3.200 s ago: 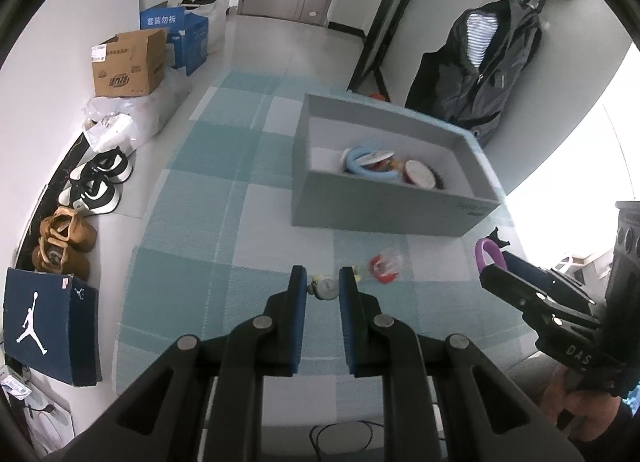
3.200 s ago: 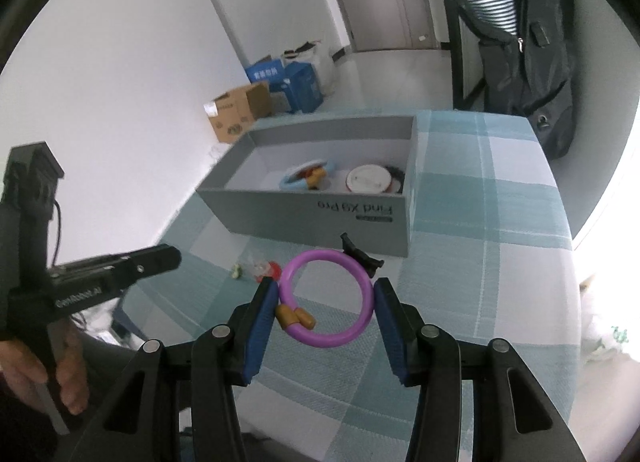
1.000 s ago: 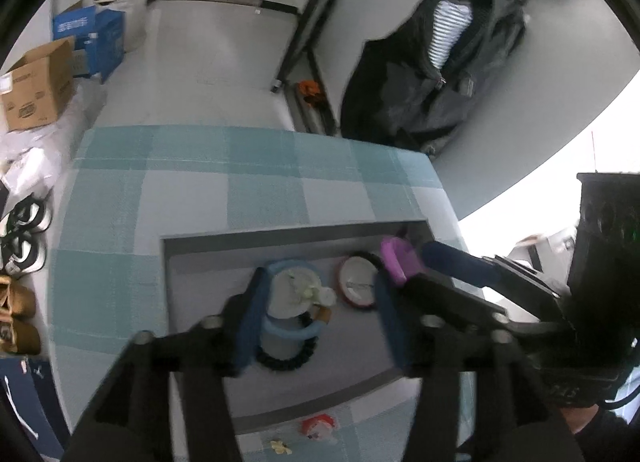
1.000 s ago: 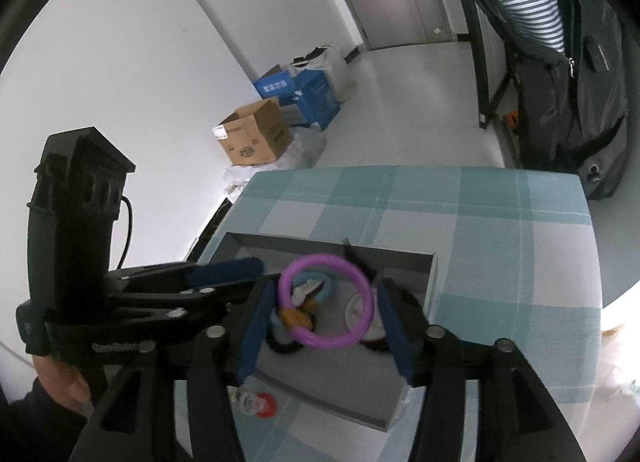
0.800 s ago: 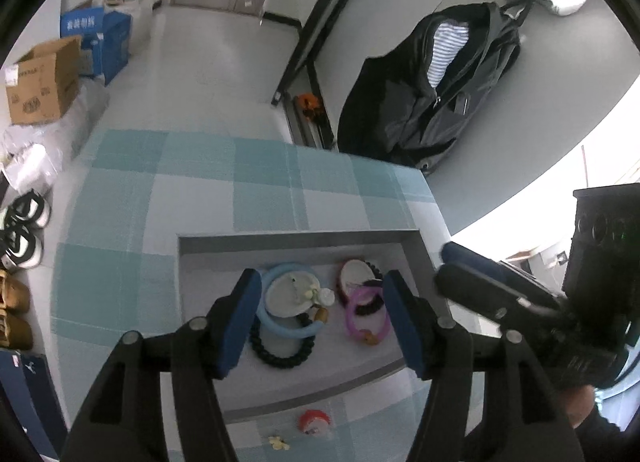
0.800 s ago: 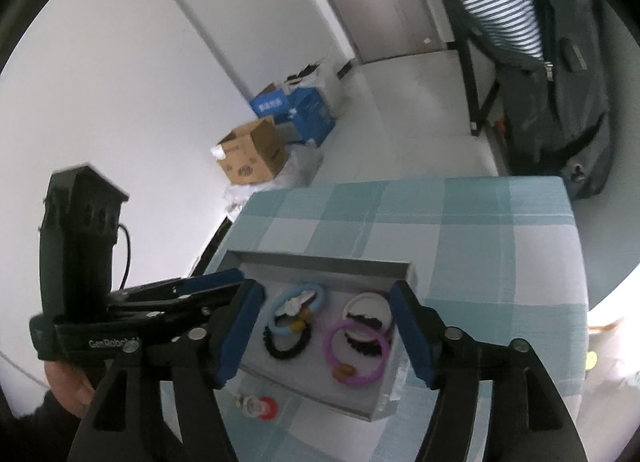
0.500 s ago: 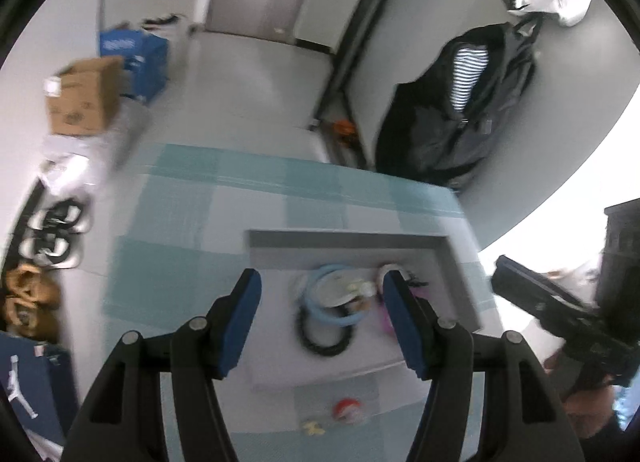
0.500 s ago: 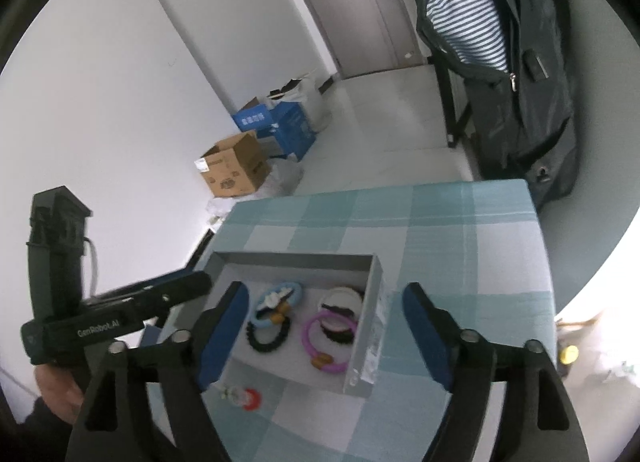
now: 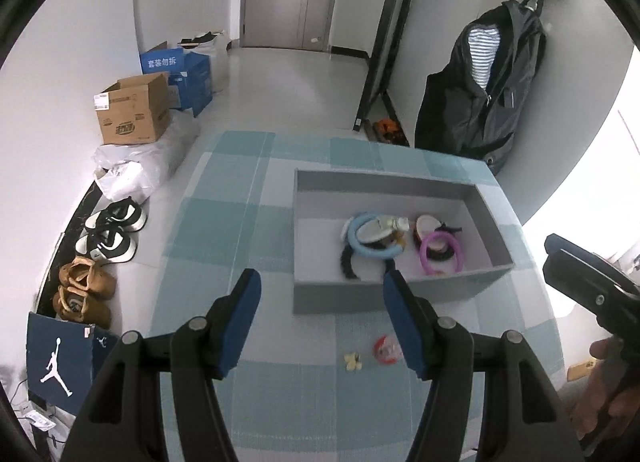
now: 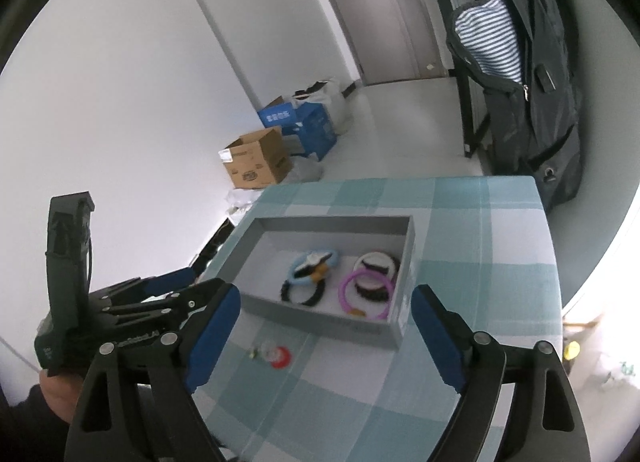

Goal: Organize jewelry
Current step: 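Move the right gripper to the red charm and grasp it, then grasp the yellow flower earring with the left gripper, then carry the red charm and flower earring into the box and open both grippers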

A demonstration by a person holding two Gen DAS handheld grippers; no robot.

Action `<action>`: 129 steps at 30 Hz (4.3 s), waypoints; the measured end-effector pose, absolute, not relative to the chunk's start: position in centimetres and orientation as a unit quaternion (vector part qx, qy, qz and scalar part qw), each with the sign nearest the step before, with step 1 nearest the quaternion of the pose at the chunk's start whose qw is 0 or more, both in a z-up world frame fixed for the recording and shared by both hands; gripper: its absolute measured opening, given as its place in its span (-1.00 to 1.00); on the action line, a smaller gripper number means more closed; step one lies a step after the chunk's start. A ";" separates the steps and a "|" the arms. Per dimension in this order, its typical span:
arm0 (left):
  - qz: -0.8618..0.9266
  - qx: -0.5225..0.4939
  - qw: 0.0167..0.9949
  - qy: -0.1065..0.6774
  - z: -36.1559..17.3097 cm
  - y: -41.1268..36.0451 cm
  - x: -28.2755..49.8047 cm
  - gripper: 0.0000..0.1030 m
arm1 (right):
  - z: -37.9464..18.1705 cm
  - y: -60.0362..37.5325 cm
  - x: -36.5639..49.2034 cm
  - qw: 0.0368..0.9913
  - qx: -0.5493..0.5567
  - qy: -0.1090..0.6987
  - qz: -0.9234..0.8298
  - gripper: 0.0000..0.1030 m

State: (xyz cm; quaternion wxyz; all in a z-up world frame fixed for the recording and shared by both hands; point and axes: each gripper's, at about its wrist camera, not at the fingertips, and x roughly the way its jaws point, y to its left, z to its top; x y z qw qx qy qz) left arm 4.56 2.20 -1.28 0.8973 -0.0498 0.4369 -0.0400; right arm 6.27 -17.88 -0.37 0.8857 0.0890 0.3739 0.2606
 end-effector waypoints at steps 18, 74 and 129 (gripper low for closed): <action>-0.035 -0.082 0.877 0.472 -4.7 5.4 2.9 0.45 | -4.8 -13.0 2.9 0.857 0.031 0.441 0.266 0.82; -0.129 -0.028 0.857 0.499 -5.7 2.4 2.9 0.45 | -6.1 -14.4 4.5 0.860 0.061 0.454 0.225 -0.68; -0.158 -0.118 0.885 0.422 2.1 2.4 7.8 -0.85 | 2.8 -15.9 7.9 0.877 0.115 0.357 0.302 -0.68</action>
